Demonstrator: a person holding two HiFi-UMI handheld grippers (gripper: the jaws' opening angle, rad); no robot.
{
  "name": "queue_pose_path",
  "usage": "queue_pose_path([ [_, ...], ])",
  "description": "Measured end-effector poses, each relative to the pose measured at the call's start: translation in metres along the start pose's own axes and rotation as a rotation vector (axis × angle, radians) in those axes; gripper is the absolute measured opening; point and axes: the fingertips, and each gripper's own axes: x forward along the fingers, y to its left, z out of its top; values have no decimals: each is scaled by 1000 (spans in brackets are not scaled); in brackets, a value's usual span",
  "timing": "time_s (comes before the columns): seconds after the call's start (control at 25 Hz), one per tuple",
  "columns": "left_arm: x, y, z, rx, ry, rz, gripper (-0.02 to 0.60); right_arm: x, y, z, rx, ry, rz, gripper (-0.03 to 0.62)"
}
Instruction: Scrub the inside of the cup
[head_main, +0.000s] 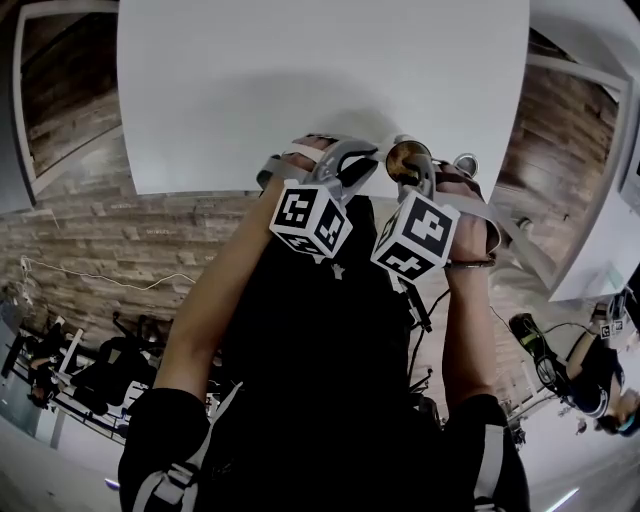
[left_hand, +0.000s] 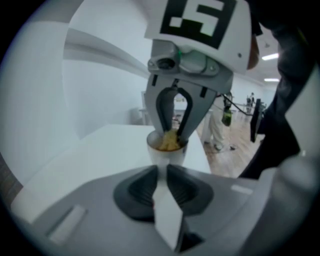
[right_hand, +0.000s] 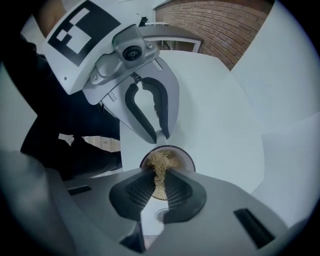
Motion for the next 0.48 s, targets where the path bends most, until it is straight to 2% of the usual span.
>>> queue_pose_path([
  [0.2, 1, -3, 0, -15, -6, -8, 63, -10, 1, -7, -2, 24, 6, 38],
  [0.48, 1, -12, 2, -33, -15, -20, 58, -5, -22, -18, 155, 46, -124, 38],
])
